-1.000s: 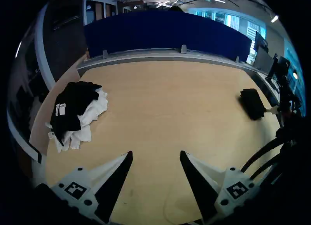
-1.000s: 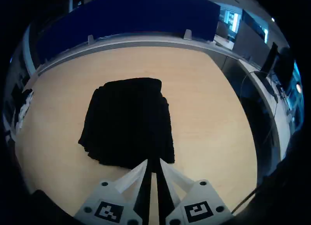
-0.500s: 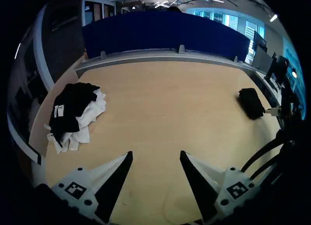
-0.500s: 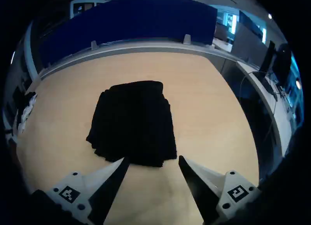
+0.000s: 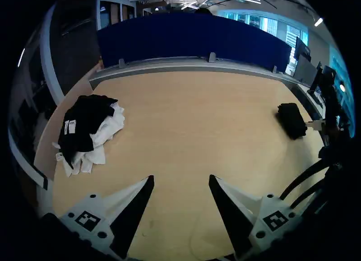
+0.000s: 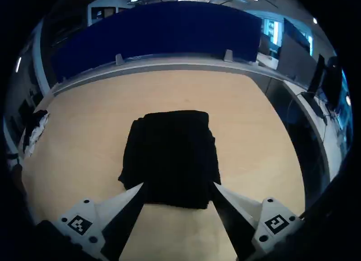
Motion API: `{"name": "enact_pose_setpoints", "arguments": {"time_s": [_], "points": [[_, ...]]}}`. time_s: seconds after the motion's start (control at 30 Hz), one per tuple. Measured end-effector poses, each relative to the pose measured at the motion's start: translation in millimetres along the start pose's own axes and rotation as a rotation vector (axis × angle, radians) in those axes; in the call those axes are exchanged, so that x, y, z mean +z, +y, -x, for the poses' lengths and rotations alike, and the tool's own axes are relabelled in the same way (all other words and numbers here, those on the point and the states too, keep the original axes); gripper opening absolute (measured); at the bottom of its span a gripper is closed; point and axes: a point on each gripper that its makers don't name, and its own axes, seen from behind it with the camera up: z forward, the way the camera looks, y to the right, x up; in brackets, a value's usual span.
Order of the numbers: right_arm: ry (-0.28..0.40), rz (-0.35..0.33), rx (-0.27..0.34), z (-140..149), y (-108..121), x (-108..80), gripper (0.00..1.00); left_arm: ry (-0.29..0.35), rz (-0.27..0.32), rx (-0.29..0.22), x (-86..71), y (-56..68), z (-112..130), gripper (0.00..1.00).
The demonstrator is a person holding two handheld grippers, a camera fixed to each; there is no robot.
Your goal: Fold towel
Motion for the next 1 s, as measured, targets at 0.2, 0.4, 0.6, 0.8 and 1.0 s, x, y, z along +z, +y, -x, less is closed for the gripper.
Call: {"name": "enact_pose_setpoints", "arguments": {"time_s": [0.2, 0.4, 0.6, 0.8, 1.0], "points": [[-0.004, -0.018, -0.015, -6, -15, 12.5, 1.0, -0.002, -0.008, -0.004, -2.5, -2.6, 2, 0.9], [-0.023, -0.01, -0.022, 2, -14, 19.2, 1.0, -0.005, -0.013, -0.009, -3.6, -4.7, 4, 0.9], [-0.042, 0.002, -0.028, 14, -10, 24.7, 1.0, -0.007, -0.016, -0.008, -2.5, -6.0, 5, 0.9], [-0.055, 0.004, -0.043, 19, -9, 27.6, 1.0, -0.008, -0.016, -0.007, -1.4, -5.6, 4, 0.9], [-0.048, 0.002, -0.053, 12, -11, 26.1, 1.0, -0.008, -0.015, -0.007, -0.3, -5.2, 4, 0.9]]}}
